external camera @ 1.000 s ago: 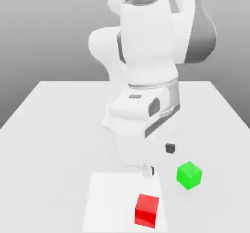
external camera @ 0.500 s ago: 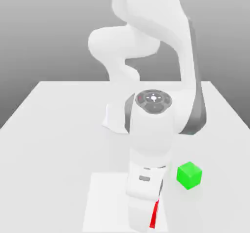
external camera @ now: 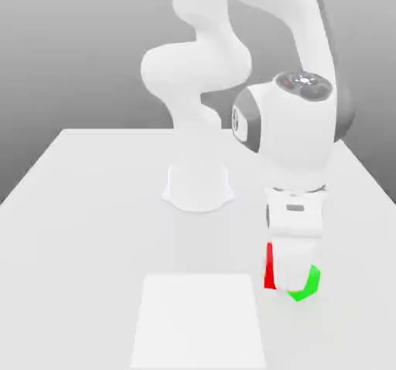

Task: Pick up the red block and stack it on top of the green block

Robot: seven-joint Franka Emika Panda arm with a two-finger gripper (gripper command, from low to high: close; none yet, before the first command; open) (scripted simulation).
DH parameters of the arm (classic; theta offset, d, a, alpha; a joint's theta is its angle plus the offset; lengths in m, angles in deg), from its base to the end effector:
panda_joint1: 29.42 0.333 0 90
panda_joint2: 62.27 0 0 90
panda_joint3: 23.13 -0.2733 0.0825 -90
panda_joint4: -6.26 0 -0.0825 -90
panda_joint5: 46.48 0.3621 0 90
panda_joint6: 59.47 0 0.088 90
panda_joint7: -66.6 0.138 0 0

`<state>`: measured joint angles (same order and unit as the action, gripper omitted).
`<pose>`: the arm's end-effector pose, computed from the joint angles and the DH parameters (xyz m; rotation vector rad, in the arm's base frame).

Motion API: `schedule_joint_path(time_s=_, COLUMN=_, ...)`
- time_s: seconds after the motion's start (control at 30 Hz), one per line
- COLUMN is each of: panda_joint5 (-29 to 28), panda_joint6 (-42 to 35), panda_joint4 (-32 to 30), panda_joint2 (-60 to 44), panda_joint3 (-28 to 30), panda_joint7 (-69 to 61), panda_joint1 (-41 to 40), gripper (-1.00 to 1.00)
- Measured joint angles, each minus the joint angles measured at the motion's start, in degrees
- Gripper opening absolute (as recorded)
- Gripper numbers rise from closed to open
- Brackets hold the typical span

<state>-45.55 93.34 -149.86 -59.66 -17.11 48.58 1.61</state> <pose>0.3547 0.1660 0.1833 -2.9203 -1.1271 0.0207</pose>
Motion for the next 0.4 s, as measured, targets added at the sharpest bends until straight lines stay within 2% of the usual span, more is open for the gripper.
schedule_joint_path(time_s=0.1, panda_joint5=-1.4, panda_joint6=0.9, panda_joint4=-4.0, panda_joint2=3.6, panda_joint3=-2.3, panda_joint7=2.8, panda_joint1=1.9, gripper=-1.0)
schedule_joint_path(time_s=0.3, panda_joint5=0.2, panda_joint6=11.2, panda_joint4=-4.3, panda_joint2=-6.3, panda_joint3=-2.6, panda_joint7=2.0, panda_joint1=2.9, gripper=-1.0)
schedule_joint_path(time_s=0.33, panda_joint5=0.4, panda_joint6=12.4, panda_joint4=-4.3, panda_joint2=-7.5, panda_joint3=-2.7, panda_joint7=1.9, panda_joint1=2.8, gripper=1.0)
schedule_joint_path(time_s=0.4, panda_joint5=0.4, panda_joint6=12.4, panda_joint4=-4.3, panda_joint2=-7.5, panda_joint3=-2.7, panda_joint7=1.9, panda_joint1=2.8, gripper=1.0)
